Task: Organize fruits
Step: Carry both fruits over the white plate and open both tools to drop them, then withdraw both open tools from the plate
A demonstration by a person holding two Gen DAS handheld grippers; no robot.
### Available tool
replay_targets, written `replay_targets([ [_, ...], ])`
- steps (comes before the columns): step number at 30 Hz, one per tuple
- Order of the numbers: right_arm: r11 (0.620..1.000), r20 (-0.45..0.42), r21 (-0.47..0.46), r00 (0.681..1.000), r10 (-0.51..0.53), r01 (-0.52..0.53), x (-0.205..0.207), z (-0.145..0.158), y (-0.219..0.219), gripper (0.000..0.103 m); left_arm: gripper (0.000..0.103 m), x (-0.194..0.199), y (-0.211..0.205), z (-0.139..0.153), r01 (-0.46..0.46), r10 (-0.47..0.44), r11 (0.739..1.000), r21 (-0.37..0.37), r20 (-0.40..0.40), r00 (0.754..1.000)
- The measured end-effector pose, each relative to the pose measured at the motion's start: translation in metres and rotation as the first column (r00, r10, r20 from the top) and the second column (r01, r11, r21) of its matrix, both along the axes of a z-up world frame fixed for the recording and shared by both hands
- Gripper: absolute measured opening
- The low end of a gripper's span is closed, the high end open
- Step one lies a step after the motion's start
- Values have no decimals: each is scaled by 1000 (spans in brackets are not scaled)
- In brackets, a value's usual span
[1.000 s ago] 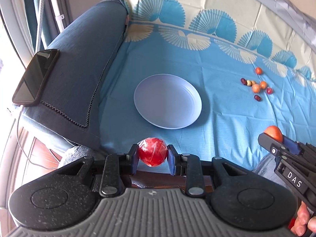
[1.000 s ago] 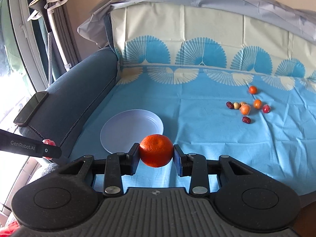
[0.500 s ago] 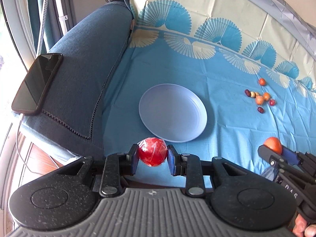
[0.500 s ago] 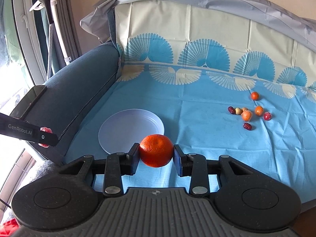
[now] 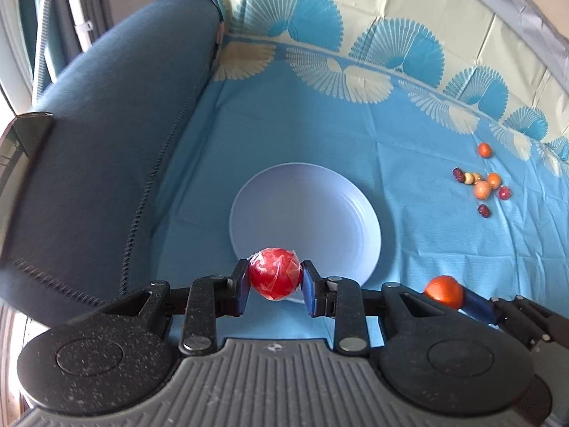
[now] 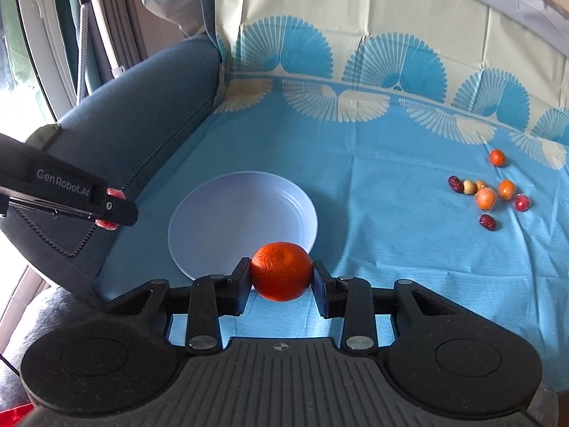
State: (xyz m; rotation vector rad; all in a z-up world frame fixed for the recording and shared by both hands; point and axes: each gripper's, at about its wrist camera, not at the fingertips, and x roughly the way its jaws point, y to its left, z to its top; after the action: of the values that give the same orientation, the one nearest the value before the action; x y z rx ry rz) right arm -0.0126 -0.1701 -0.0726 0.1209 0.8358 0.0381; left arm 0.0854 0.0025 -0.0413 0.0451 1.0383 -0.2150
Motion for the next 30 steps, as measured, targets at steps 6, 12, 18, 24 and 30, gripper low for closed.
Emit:
replay_targets([
  [6,998,-60,-25,997,54,-56,36,-37,7,38,33,39,-14,-41,21,-19,999,25,-59,998],
  [12,994,-112,-40,989,92,-97,63,-69,13,38,33,71,-27,-81,41,-33,996,78,-109,994],
  [18,992,-150,-36,982,112,-118,87,-85,13,41,82,87,-25,-90,48,-40,993,108,-80,996],
  [24,996,-67,-48,995,76,-80,88,-52,5,92,103,67,-16,-49,33,-42,988,149,56,998],
  [30,997,-92,-8,993,80,-81,32,-20,4,98,103,3,13,-25,-22,13,983,183,53,999],
])
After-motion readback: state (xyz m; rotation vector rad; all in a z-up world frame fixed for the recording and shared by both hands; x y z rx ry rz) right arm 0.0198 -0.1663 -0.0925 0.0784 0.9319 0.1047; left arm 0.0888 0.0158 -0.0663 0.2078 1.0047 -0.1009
